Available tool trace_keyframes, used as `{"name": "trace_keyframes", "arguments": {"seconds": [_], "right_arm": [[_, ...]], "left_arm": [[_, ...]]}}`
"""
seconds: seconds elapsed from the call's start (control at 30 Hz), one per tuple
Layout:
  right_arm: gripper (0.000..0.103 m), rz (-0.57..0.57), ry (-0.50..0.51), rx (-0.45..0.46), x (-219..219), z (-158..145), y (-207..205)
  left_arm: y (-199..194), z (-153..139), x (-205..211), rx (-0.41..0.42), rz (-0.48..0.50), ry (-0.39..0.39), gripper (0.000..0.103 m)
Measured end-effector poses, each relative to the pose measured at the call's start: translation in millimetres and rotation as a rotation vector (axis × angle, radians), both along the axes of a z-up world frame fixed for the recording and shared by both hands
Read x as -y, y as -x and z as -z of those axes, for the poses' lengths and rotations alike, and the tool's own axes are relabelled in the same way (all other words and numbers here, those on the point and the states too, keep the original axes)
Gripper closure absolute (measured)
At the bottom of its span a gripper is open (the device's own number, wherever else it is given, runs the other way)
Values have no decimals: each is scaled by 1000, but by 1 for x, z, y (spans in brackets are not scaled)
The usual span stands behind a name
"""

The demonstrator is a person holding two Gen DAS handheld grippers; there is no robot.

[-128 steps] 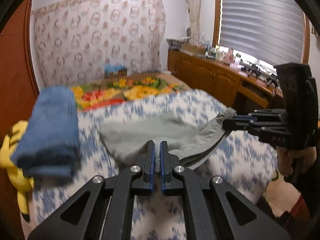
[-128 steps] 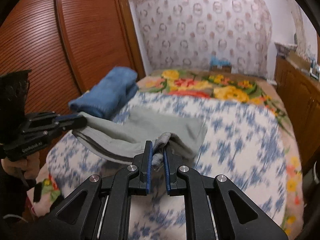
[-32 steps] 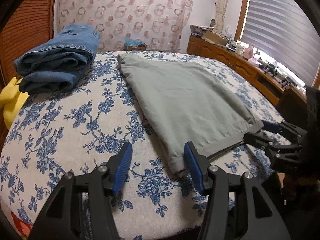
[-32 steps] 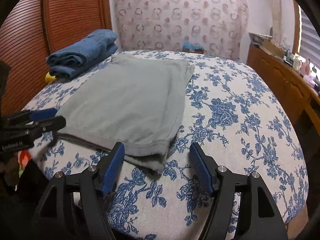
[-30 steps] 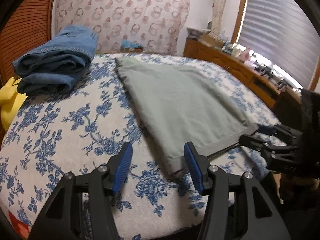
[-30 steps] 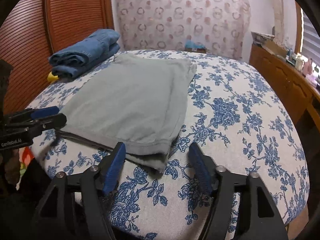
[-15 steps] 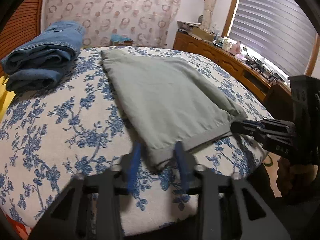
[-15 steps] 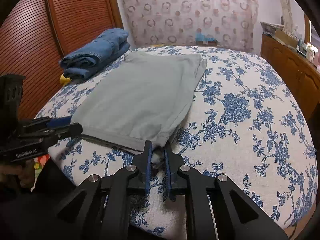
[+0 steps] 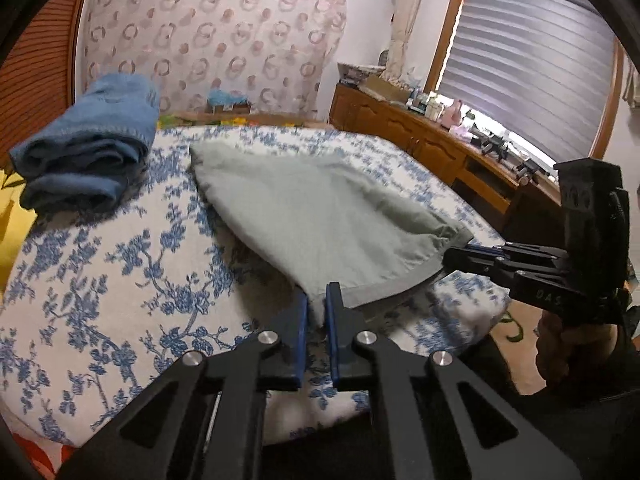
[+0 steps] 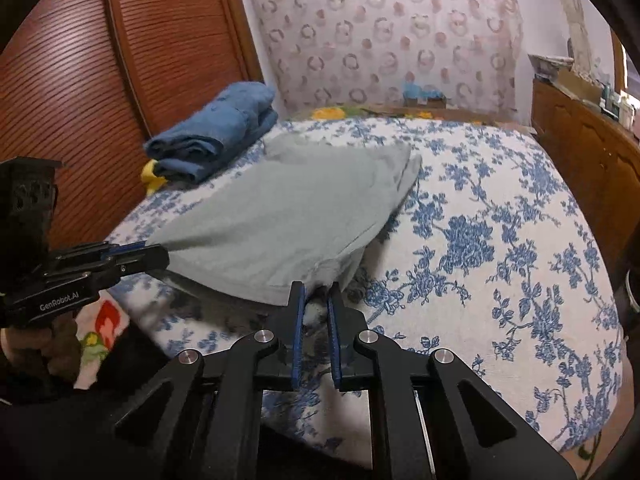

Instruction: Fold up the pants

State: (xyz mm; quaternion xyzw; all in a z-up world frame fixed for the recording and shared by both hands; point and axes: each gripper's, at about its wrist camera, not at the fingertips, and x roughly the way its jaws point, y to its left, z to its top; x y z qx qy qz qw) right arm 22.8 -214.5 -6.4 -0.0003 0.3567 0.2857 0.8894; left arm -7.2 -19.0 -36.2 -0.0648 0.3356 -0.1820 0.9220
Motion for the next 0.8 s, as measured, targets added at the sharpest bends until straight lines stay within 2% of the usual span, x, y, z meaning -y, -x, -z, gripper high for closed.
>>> {"name": "trace_keyframes", "arguments": {"seconds": [0.27,0.43,0.6,0.8], "right_arm": [[95,-48,-29,57,-1,-34,25],[95,-62,-35,96,-5,-49,28],[95,-44,-34,121,-11,-54,-1],[95,-7,-18,136,-22,-49,-55]], "left_arm": [[21,-34,2,71,30,1,97],[17,-47,0,100,22,-6,97],[-15,-51,-6,112,-9,-30,97],[-64,-46,-12,95,-44,-41,97]]}}
